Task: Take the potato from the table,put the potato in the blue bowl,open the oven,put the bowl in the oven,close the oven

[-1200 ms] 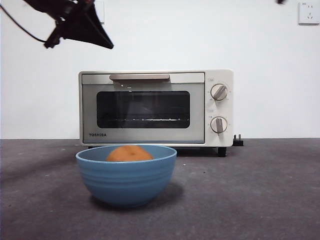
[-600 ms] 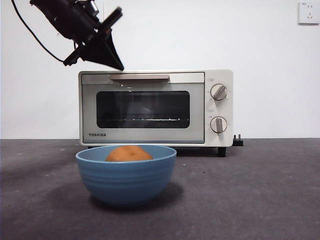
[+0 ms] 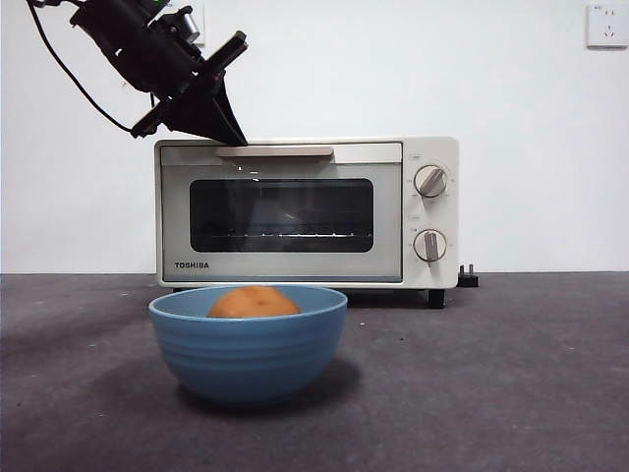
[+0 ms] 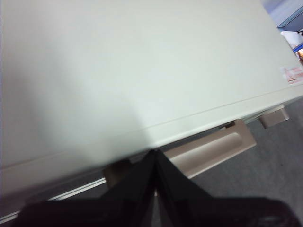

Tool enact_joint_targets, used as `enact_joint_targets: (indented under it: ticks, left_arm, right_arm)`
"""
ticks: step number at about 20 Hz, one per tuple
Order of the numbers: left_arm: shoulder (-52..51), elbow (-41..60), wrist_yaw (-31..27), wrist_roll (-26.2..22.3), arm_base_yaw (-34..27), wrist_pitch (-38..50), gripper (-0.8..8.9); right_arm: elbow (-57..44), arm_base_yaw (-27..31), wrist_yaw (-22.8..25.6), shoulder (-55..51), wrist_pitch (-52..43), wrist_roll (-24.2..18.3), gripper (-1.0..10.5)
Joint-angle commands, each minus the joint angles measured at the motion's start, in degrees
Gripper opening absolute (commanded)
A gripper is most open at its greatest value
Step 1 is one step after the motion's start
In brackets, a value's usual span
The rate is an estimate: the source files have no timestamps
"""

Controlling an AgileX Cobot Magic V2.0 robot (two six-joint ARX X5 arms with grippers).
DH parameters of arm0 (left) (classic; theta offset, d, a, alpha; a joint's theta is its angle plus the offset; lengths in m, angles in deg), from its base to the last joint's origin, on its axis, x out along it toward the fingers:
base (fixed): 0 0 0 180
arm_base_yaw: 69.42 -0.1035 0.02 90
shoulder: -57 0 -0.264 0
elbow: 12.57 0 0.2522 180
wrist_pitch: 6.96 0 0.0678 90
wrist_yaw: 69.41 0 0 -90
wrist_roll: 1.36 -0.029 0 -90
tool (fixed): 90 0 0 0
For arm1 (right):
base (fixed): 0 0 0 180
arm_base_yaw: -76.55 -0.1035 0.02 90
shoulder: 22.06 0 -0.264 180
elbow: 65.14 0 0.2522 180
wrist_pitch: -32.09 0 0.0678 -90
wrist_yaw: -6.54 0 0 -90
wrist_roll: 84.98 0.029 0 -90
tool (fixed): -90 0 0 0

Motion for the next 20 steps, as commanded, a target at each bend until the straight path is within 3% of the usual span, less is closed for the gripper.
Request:
enact_joint_targets:
  ticks: [1, 4, 9, 12, 16, 20]
  left_arm:
    - [1.16, 0.22, -0.76, -2.45, 0.76, -2.58, -0.05]
    - [1.16, 0.22, -9.4, -6.99, 2.67, -7.3, -0.06]
    - [1.16, 0.76, -13.97, -11.72, 6.56, -10.67, -0.06]
    - [0.94, 4.81, -15.12, -11.65, 8.2, -8.85, -0.06]
    - [-3.08, 16.48, -15.23, -8.5, 9.05, 0.94, -0.06]
    - [-8.63, 28.37, -17.4, -5.99, 9.03, 9.22, -0.06]
  right_arm:
    - [-0.55, -0.02, -0.28, -0.09, -0.57, -0.26, -0.1]
    - [-0.55, -0.02, -0.28, -0.09, -0.33, -0.17, -0.1]
    - [-0.55, -0.02, -0.48, -1.18, 0.68, -0.15, 0.0]
    - [-0.52, 0.0, -0.28, -6.12, 1.84, -0.07, 0.0]
    - [-0.52, -0.02, 3.3, -13.68, 5.38, 0.31, 0.0]
    - [-0.52, -0.02, 3.26, -18.91, 6.14, 2.84, 0.0]
